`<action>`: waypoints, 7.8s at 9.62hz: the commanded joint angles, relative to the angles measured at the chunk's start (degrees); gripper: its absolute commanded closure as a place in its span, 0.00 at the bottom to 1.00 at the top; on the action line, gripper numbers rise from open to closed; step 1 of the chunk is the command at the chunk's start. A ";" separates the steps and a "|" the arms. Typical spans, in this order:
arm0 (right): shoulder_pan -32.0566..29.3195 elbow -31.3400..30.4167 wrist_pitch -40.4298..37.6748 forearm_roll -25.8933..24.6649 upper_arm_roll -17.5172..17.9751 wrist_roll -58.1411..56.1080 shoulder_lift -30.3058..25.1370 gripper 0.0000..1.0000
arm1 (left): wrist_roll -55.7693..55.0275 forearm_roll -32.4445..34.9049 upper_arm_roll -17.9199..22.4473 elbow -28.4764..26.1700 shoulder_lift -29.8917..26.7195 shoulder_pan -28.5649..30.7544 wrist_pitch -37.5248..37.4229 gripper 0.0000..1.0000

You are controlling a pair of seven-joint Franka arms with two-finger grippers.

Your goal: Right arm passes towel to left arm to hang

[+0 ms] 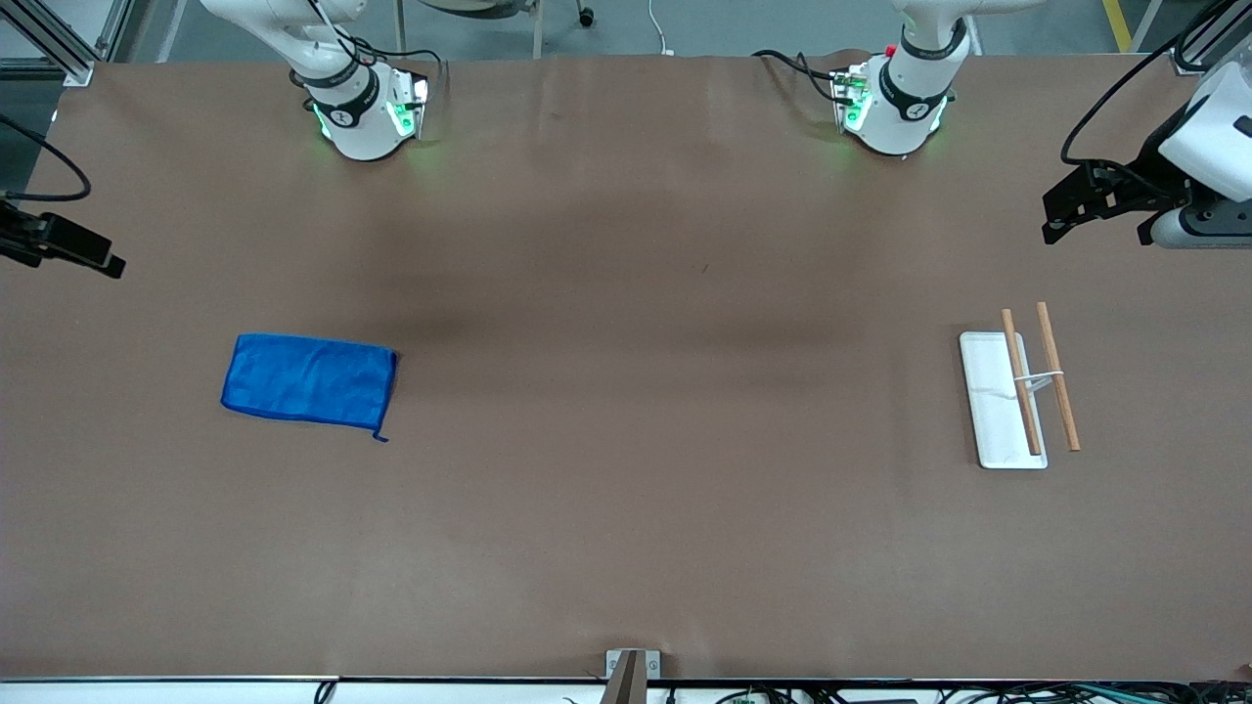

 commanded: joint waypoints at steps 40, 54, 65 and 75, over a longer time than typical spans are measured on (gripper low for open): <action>5.39 0.05 45.82 41.42 40.37 12.82 21.95 1.00 | 31.09 -82.07 -4.49 -19.33 27.70 0.05 15.77 0.01; 7.95 8.50 50.36 49.08 43.56 18.71 28.48 1.00 | 45.26 -100.99 -7.86 -12.75 43.36 -0.74 1.17 0.38; 4.89 6.40 42.66 39.48 42.95 19.76 25.08 0.00 | 33.08 -92.69 -6.80 -11.79 35.12 3.22 12.82 1.00; 2.14 5.51 14.34 3.46 14.24 21.53 6.88 0.00 | -8.06 -25.31 -0.12 -7.03 18.77 3.31 15.68 1.00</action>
